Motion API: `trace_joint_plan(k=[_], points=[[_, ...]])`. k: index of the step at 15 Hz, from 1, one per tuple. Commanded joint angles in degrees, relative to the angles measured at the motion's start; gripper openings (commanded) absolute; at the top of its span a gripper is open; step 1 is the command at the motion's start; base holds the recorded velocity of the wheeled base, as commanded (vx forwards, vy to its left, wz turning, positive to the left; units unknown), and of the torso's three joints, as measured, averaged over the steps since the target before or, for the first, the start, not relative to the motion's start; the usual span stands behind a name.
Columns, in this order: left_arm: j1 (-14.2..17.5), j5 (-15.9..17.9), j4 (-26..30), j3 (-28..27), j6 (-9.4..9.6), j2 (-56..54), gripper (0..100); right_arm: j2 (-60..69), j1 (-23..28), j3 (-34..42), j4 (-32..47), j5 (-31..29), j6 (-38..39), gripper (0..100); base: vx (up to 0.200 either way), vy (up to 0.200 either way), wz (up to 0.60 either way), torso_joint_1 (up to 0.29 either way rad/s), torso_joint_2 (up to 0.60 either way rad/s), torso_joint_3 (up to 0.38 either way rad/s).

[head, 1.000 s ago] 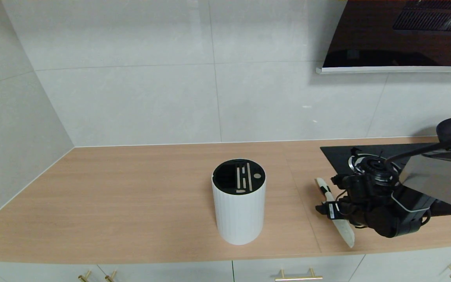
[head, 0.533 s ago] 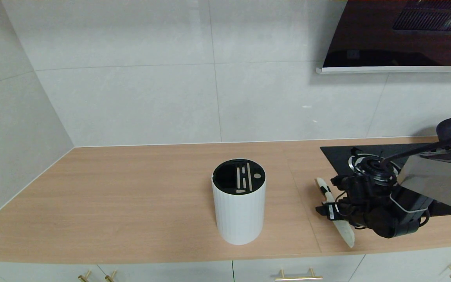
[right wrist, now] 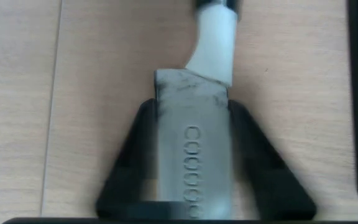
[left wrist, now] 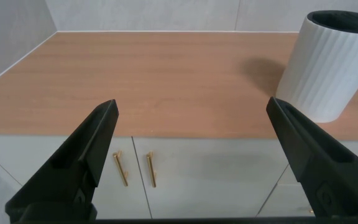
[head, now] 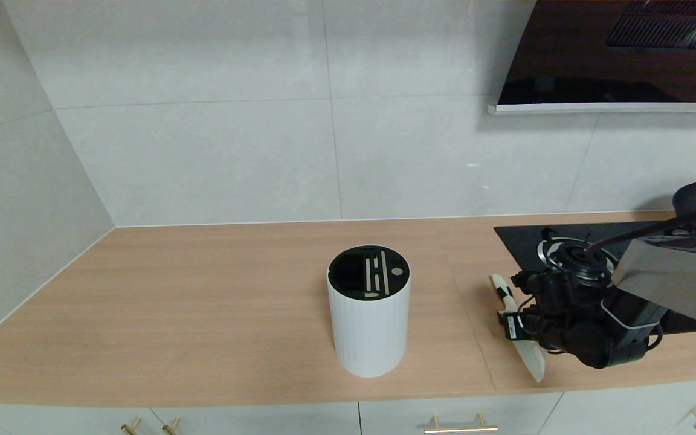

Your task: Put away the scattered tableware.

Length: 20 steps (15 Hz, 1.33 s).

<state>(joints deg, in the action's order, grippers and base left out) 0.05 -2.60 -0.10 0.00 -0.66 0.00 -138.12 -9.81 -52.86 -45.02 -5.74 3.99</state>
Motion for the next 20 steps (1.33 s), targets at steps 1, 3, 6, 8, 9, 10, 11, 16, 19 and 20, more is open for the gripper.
trace_joint_plan(k=[1, 3, 6, 8, 9, 10, 11, 16, 19, 20], points=[[0.04, -0.04, 0.01, 0.0, -0.04, 0.0, 100, -0.13, -0.03, 0.12, 0.28, 0.03, -0.03, 0, 0.0, 0.0, 0.0, 0.0, 0.0, 0.0], [0.04, -0.04, 0.01, -0.09, -0.04, 0.0, 100, -0.22, -0.03, 0.12, 0.2, 0.03, -0.12, 0, 0.0, 0.0, 0.0, 0.0, 0.0, 0.0], [0.04, -0.04, 0.01, 0.0, -0.04, 0.0, 100, -0.31, -0.03, 0.3, 0.2, -0.06, -0.21, 0, 0.0, 0.0, 0.0, 0.0, 0.0, 0.0], [0.04, -0.04, 0.01, 0.0, -0.04, 0.0, 100, 0.92, -0.03, 0.56, 0.2, -0.06, -0.12, 0, 0.0, 0.0, 0.0, 0.0, 0.0, 0.0], [0.04, -0.04, -0.08, -0.09, -0.04, 0.0, 100, 4.09, -0.03, 1.97, 0.2, -0.06, -0.12, 0, 0.0, 0.0, 0.0, 0.0, 0.0, 0.0], [0.04, -0.04, 0.01, 0.0, -0.04, 0.0, 100, 7.16, -0.03, 3.46, 0.2, 0.38, -0.21, 0, 0.0, 0.0, 0.0, 0.0, 0.0, 0.0], [0.04, -0.04, 0.01, 0.0, 0.48, 0.0, 100, 9.71, -0.03, 4.25, 0.2, 0.56, -0.21, 0, 0.0, 0.0, 0.0, 0.0, 0.0, 0.0], [0.04, -0.04, 0.01, 0.0, 0.04, 0.0, 100, 24.92, -0.38, 9.0, 0.37, 0.56, -0.29, 0, 0.0, 0.0, 0.0, 0.0, 0.0, 0.0], [0.04, -0.04, -0.25, -0.09, 0.39, 0.0, 100, 34.94, -2.32, 9.0, 1.16, 0.56, -0.29, 0, 0.0, 0.0, 0.0, 0.0, 0.0, 0.0], [0.04, 0.4, -0.25, -0.97, 0.39, 0.0, 100, 36.43, -3.02, 8.83, 1.6, 0.56, -0.38, 0, 0.0, 0.0, 0.0, 0.0, 0.0, 0.0]])
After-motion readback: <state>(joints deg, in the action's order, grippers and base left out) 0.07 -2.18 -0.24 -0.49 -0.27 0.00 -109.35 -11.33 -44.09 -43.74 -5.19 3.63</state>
